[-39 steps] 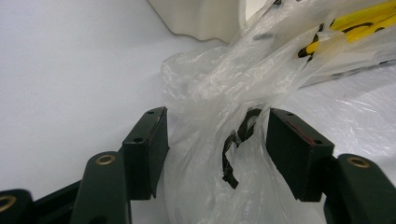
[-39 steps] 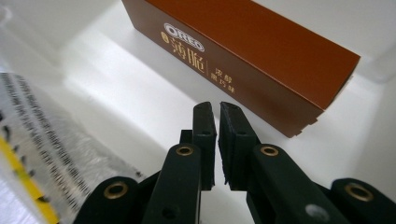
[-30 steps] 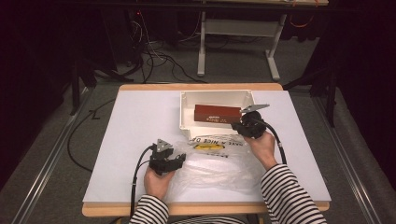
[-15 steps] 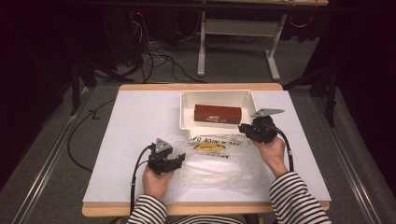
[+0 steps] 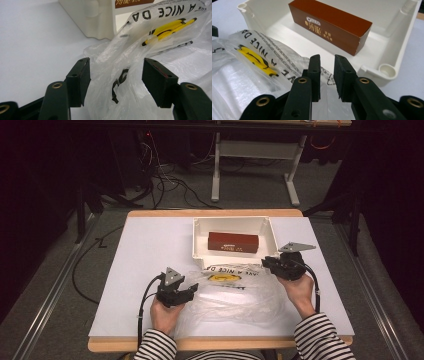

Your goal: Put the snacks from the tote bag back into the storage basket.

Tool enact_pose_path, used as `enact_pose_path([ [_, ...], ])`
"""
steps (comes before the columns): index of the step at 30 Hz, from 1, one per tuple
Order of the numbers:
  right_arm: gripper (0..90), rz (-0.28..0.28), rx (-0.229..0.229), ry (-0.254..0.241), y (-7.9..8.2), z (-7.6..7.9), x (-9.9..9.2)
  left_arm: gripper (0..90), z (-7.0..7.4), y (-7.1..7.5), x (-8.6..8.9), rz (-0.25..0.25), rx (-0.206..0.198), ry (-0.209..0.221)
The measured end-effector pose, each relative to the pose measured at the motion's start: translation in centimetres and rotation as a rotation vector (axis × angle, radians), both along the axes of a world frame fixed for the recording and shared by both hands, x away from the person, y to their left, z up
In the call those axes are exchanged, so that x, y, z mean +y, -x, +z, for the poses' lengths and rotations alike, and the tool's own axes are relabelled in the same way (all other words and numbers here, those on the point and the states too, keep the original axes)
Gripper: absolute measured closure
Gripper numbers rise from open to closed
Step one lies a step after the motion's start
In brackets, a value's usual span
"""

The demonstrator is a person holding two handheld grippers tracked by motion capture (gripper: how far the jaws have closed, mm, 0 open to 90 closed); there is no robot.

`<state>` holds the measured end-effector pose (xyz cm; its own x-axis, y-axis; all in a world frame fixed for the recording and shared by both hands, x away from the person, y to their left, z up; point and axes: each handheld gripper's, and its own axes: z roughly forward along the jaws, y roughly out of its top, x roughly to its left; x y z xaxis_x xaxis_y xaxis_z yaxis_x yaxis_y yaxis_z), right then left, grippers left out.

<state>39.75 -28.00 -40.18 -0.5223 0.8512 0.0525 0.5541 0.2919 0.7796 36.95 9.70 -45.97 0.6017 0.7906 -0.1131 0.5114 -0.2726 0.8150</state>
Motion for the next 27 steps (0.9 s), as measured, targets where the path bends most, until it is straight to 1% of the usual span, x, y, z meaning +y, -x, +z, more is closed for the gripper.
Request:
enact_pose_path([
  [1, 76.2, -0.003, -0.001, -0.002, 0.1, -0.1, -0.2, 40.0, 0.1, 0.0, 0.1, 0.001, -0.003, 0.003],
  [2, 76.2, -0.008, 0.001, -0.015, 0.3, -0.2, -0.4, 40.3, 0.3, 0.1, 0.3, 0.002, -0.007, 0.011],
  [6, 75.6, -0.019, -0.004, -0.039, 1.0, -0.2, -1.2, 40.7, 0.6, 0.1, 0.9, 0.011, 0.000, 0.038],
  [9, 74.6, -0.018, -0.020, -0.051, 1.7, -0.1, -1.7, 40.9, 0.6, 0.1, 1.2, 0.011, 0.001, 0.040],
  [11, 73.6, -0.022, -0.024, -0.046, 2.1, -0.2, -2.3, 41.0, 0.6, 0.1, 1.5, 0.010, 0.006, 0.033],
  [13, 73.5, -0.028, -0.023, -0.050, 2.3, -0.2, -2.5, 41.1, 0.7, 0.1, 1.7, 0.015, 0.008, 0.040],
  [15, 73.4, -0.038, -0.031, -0.070, 2.7, -0.4, -3.0, 41.2, 0.9, 0.2, 1.9, 0.025, 0.003, 0.057],
  [18, 73.4, -0.046, -0.039, -0.075, 3.1, -0.7, -3.8, 41.3, 1.1, 0.5, 2.0, 0.028, -0.012, 0.043],
  [22, 72.8, -0.065, -0.040, -0.092, 3.7, -1.1, -4.9, 41.4, 1.1, 0.5, 2.4, 0.037, -0.006, 0.051],
  [23, 72.5, -0.075, -0.037, -0.102, 3.9, -1.2, -5.1, 41.4, 1.0, 0.5, 2.5, 0.039, -0.010, 0.054],
  [25, 72.2, -0.088, -0.038, -0.107, 4.2, -1.3, -5.7, 41.4, 1.1, 0.6, 2.8, 0.043, -0.012, 0.053],
  [27, 71.7, -0.105, -0.042, -0.120, 4.6, -1.6, -6.4, 41.4, 1.1, 0.6, 3.1, 0.047, -0.007, 0.062],
])
